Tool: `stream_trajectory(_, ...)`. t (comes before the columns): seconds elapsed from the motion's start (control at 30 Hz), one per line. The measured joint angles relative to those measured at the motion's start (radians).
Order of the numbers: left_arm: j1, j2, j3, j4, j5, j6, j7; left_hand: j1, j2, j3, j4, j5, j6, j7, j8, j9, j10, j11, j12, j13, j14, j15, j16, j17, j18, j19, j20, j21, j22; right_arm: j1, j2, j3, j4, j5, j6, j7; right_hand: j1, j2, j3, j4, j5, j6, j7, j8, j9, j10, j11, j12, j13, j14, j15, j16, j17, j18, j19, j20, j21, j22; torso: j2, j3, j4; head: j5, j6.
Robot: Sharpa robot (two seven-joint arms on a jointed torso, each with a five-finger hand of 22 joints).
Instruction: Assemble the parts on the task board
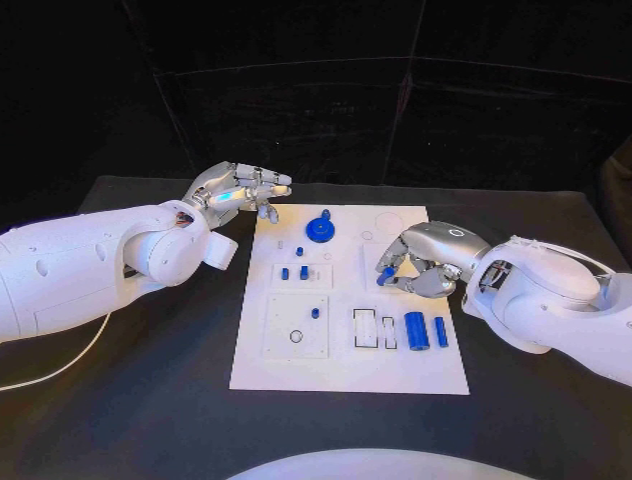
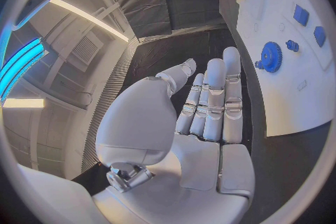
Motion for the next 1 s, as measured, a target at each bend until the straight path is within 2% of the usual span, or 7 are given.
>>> stream_trajectory(0.17,0.000,0.000,0.000,0.000,0.000,0.000,0.000,0.000,0.000,0.000,0.000,0.000,0.000,0.000,0.000,0.000,0.000,0.000,0.000,0.000,0.000,0.000,0.000,0.000,0.000,0.000,0.000,0.000,-0.001,0.000,0.017,0.000,0.046,0.066,-0.020,0.058,0.006,-0.006,0.008,-0.008,0.021,-0.001,0.001,-0.006,-0.003,0.000,0.000,-0.009,-0.001,0.000,0.000,0.009,0.012,0.000,0.000,0.000,0.006,0.010,0.000,0.0000,0.0011,0.006,-0.001)
stream_trajectory(0.33,0.000,0.001,0.000,0.000,0.000,0.000,0.000,0.000,0.000,0.000,0.000,0.000,0.000,0.000,0.000,0.000,0.000,0.000,0.000,0.000,0.000,0.000,0.000,0.000,0.000,0.000,0.000,0.000,-0.001,0.000,0.080,0.000,0.050,0.097,-0.034,0.106,0.007,-0.007,0.008,-0.008,0.026,-0.004,0.004,-0.006,-0.003,-0.004,0.004,-0.009,-0.001,0.000,0.000,0.009,0.012,0.000,0.000,0.000,0.006,0.010,0.000,0.0000,0.0023,0.014,-0.005)
stream_trajectory(0.5,0.000,0.005,0.000,-0.001,0.000,0.000,0.000,0.000,0.000,0.000,0.000,0.000,0.000,0.000,0.000,0.000,0.000,0.000,0.000,0.000,0.000,0.000,0.000,0.000,0.000,0.000,0.000,0.000,-0.001,-0.005,0.169,-0.003,0.007,0.099,-0.035,0.136,0.007,-0.007,0.008,-0.008,0.026,-0.005,0.004,-0.006,-0.004,-0.004,0.004,-0.015,-0.001,0.000,0.000,0.009,0.012,0.000,0.000,0.000,0.006,0.010,0.000,-0.0001,0.0016,0.023,-0.007)
stream_trajectory(0.67,0.000,0.007,0.000,0.000,0.000,0.000,0.000,0.000,0.000,0.000,0.000,0.000,0.000,0.000,0.000,0.000,-0.004,0.004,0.005,0.000,0.000,0.000,0.000,0.000,0.000,0.000,0.000,0.000,-0.001,-0.027,0.239,-0.018,-0.030,0.083,-0.022,0.152,0.007,-0.007,0.010,-0.010,0.026,-0.005,0.004,-0.009,-0.004,-0.004,0.004,-0.015,-0.001,0.000,0.000,0.009,0.011,0.000,0.000,0.000,0.006,0.010,0.001,-0.0001,0.0011,0.030,-0.009)
stream_trajectory(1.0,0.000,0.007,0.000,0.001,0.000,0.000,0.000,0.000,0.000,0.000,0.000,0.000,0.000,0.000,0.000,0.000,-0.004,0.004,0.005,0.000,0.000,0.000,0.000,0.000,0.000,0.000,0.000,0.000,-0.001,-0.050,0.306,-0.032,-0.086,0.024,0.026,0.150,0.007,-0.007,0.010,-0.010,0.030,-0.011,0.008,-0.010,-0.004,-0.008,0.008,-0.020,-0.001,0.000,0.000,0.009,0.011,0.000,0.000,0.000,0.006,0.009,0.001,-0.0002,0.0011,0.039,-0.016)
